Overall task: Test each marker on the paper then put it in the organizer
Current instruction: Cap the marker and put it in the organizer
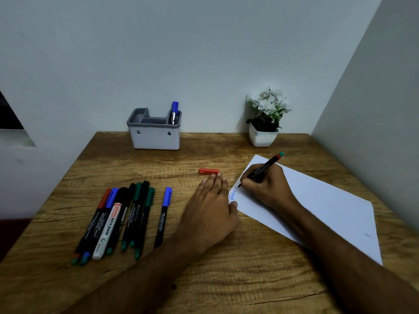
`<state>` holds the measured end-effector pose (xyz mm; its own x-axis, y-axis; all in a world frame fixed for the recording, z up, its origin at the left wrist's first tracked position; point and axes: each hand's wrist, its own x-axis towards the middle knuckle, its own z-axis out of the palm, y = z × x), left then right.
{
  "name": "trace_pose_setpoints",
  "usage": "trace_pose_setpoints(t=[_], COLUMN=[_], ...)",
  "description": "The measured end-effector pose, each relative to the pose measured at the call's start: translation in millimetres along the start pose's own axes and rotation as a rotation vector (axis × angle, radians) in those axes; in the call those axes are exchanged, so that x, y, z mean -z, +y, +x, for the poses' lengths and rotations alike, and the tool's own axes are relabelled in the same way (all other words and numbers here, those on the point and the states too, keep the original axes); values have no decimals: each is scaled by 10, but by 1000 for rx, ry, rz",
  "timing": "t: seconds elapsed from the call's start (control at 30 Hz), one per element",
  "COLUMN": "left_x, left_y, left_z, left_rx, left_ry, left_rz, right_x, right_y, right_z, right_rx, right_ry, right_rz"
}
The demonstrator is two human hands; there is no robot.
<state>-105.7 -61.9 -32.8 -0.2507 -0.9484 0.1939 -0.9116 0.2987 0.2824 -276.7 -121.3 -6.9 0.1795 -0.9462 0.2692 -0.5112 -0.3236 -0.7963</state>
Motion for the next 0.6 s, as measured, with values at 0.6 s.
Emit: trace_pose_setpoints(t=[0.6], left_x=[6], left_y=[12], left_z=[4], left_rx=[11], left_ry=[8], left_rz=[-9], right_x=[0], right_y=[3], right_z=[19], right_rx=[-43], right_ry=[42], right_rz=[22])
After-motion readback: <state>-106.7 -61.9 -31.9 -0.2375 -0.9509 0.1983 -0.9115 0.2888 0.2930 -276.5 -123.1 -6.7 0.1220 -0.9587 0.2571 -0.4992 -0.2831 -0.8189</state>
